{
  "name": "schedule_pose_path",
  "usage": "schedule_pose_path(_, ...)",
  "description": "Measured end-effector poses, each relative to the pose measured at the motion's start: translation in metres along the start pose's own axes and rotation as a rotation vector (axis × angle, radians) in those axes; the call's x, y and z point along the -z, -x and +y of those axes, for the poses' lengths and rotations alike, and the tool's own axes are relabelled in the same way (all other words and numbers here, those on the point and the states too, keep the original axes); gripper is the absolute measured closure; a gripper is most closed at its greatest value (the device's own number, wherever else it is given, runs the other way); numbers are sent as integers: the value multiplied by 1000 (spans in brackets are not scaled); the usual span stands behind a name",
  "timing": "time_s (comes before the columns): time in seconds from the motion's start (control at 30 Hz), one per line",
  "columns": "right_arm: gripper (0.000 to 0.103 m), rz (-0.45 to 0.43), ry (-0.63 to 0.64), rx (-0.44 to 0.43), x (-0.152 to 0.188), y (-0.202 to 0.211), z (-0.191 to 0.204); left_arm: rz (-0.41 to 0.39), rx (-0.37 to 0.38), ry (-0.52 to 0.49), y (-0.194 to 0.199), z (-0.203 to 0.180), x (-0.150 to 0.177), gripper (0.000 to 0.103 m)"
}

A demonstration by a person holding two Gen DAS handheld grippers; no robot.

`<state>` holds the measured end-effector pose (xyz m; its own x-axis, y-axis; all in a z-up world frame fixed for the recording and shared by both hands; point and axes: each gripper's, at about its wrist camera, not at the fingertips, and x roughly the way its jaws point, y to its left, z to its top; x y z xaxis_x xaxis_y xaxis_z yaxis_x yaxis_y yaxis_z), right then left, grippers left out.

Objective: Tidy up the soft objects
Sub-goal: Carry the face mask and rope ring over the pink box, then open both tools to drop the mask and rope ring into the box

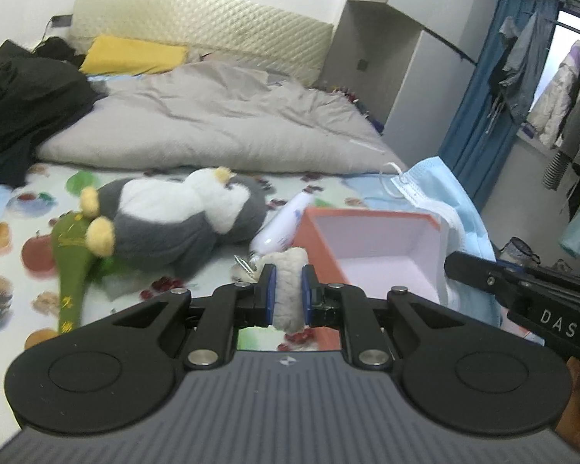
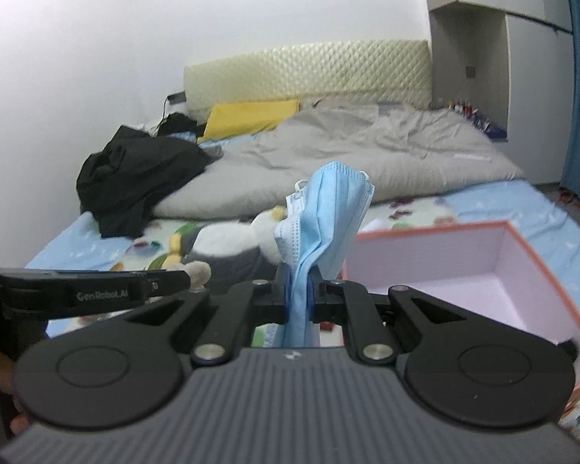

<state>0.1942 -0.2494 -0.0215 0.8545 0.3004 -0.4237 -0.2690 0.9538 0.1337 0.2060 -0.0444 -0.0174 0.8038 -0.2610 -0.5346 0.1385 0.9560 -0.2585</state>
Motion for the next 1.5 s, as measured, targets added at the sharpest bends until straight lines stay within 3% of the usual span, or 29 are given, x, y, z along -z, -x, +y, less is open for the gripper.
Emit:
schedule_pose_path(0.2, 90, -46, 38, 55, -23, 10, -19, -15, 65, -19, -11, -33, -23, 87)
schedule_pose_path(0.4, 90, -49, -17, 104, -34, 12, -56, 14, 132, -52, -39, -70, -37, 87)
schedule_pose_path(0.67, 90, 75, -113, 169, -22, -9, -116, 134, 184, -81, -97, -116, -31, 86)
schedule_pose_path(0.87, 90, 182, -160, 210, 5, -32, -146, 245, 194, -110, -148, -137, -9, 86)
schedule_pose_path(1.0, 89, 242, -197, 219, 25, -45, -160, 291, 203, -126, -175, -140, 7, 86)
schedule_pose_path(1.2, 88, 308, -208, 216, 46, -59, -167, 360, 156, -157, -206, -132, 22, 86)
schedule_pose_path(1.23, 85, 313, -215, 220, 48, -60, -168, 362, 144, -160, -209, -130, 24, 84)
schedule_pose_path(1.27, 83, 318, -225, 224, 49, -60, -170, 366, 135, -155, -210, -127, 25, 74)
schedule_pose_path(1.33, 64, 320, -246, 229, 51, -61, -174, 364, 126, -145, -210, -121, 26, 62)
schedule_pose_path(1.37, 59, 317, -256, 226, 52, -60, -176, 360, 124, -141, -208, -119, 26, 54)
schedule_pose_path(1.4, 52, 313, -263, 222, 53, -59, -177, 355, 125, -138, -206, -117, 26, 54)
schedule_pose_path(1.5, 51, 307, -269, 213, 52, -57, -178, 340, 133, -134, -199, -114, 23, 54)
